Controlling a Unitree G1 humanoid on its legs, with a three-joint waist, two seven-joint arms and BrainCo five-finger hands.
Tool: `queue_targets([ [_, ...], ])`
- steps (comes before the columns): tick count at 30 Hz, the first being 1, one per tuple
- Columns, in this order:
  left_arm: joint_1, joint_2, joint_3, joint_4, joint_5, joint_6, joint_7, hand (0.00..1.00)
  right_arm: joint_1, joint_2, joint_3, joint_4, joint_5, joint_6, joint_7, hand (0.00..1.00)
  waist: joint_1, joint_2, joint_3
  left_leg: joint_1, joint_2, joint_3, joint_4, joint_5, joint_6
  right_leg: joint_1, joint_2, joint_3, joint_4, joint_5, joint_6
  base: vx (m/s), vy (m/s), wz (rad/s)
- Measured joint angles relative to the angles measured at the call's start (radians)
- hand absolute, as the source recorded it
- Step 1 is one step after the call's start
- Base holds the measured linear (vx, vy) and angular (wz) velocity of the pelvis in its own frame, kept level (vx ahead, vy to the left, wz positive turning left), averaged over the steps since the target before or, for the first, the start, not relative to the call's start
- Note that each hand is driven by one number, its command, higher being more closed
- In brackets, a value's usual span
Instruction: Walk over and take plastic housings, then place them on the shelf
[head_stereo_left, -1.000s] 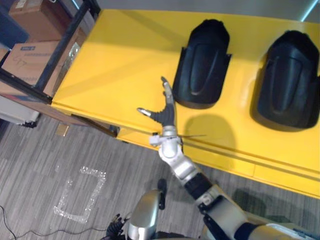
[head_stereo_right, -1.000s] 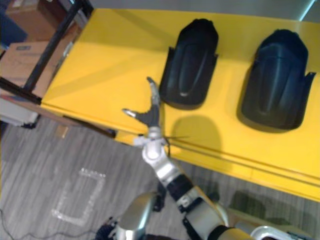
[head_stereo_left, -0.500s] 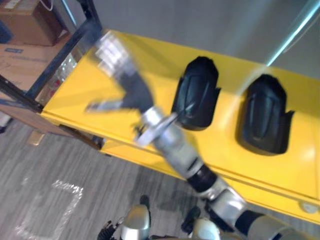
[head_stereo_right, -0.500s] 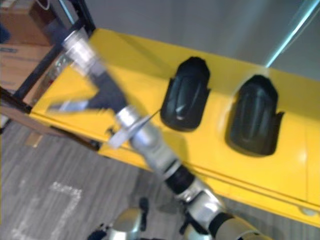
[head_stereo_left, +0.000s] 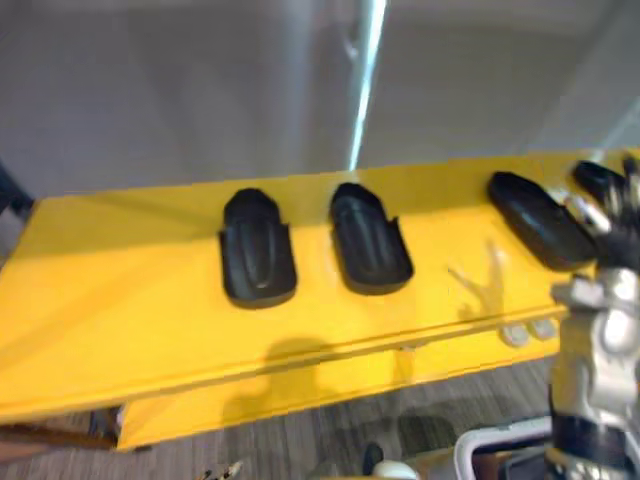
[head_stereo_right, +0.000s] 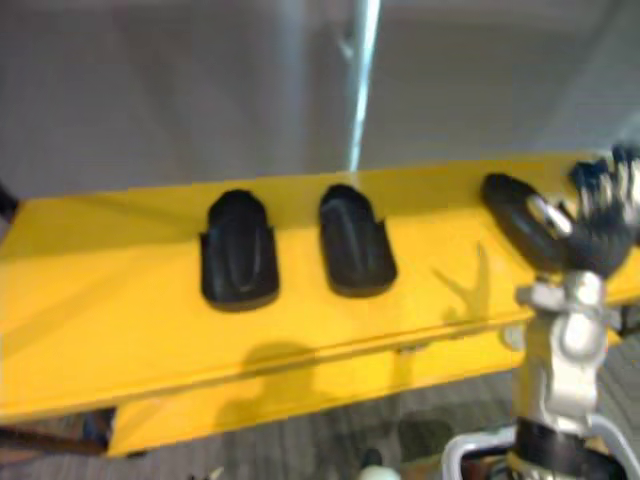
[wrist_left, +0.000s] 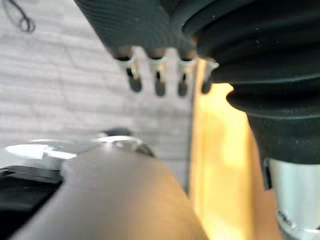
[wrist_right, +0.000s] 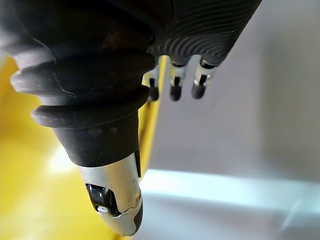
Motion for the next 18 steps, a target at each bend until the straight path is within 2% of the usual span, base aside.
queue_targets([
  [2,0.0,0.0,-0.001,-0.001,0.049,0.014,-0.008,0.0,0.113,0.058,-0.027,0.004,-0.01,-0.009,-0.033,0.0,-0.036,0.007,-0.005,0.032,0.008,0.053,-0.01,-0.003,-0.007,-0.007,0.019,0.048,0.001,0.001,-0.004,0.0,-0.031,-0.68],
  [5,-0.014,0.003,-0.022,-0.002,0.103,0.014,-0.012,0.0,0.226,0.098,-0.027,0.055,-0.003,-0.017,-0.085,0.0,-0.064,0.01,-0.009,0.047,0.011,0.104,-0.012,-0.01,-0.018,-0.026,0.031,0.09,0.009,0.003,-0.007,-0.03,-0.014,-0.51],
  [7,-0.025,0.016,-0.063,-0.003,0.13,0.014,-0.015,0.0,0.303,0.144,-0.027,0.104,-0.003,-0.054,-0.118,0.0,-0.096,0.011,-0.009,0.064,0.005,0.137,-0.025,-0.011,-0.019,-0.036,0.034,0.116,0.017,0.003,-0.007,-0.06,0.001,-0.38],
  [8,-0.027,0.02,-0.073,-0.003,0.144,0.014,-0.015,0.0,0.322,0.158,-0.027,0.107,-0.001,-0.063,-0.125,0.0,-0.098,0.011,-0.008,0.066,0.005,0.141,-0.026,-0.012,-0.021,-0.038,0.035,0.123,0.017,0.003,-0.006,-0.07,0.005,-0.33],
  [10,-0.04,0.031,-0.124,-0.009,0.146,0.014,-0.016,0.0,0.381,0.208,-0.014,0.129,0.022,-0.126,-0.127,0.0,-0.118,0.016,-0.01,0.072,-0.001,0.166,-0.027,-0.015,-0.024,-0.049,0.036,0.143,0.019,0.005,-0.004,-0.09,0.001,-0.3],
  [12,-0.055,0.037,-0.154,-0.018,0.144,0.014,-0.016,0.0,0.41,0.244,0.002,0.144,0.026,-0.16,-0.127,0.0,-0.132,0.016,-0.007,0.075,-0.003,0.173,-0.028,-0.018,-0.024,-0.049,0.035,0.148,0.018,0.006,-0.002,-0.07,-0.006,-0.16],
  [15,-0.075,0.026,-0.212,-0.044,0.144,0.014,-0.017,0.0,0.414,0.267,0.077,0.185,0.038,-0.215,-0.126,0.0,-0.136,0.024,-0.006,0.083,-0.001,0.199,-0.027,-0.023,-0.029,-0.052,0.045,0.168,0.009,0.009,0.0,-0.06,-0.019,-0.21],
  [18,-0.084,0.008,-0.243,-0.046,0.141,0.018,-0.016,0.0,0.383,0.271,0.139,0.206,0.039,-0.233,-0.125,0.0,-0.133,0.043,0.003,0.088,0.012,0.227,-0.01,-0.036,-0.043,-0.053,0.067,0.195,-0.004,0.016,-0.003,-0.04,-0.043,-0.27],
])
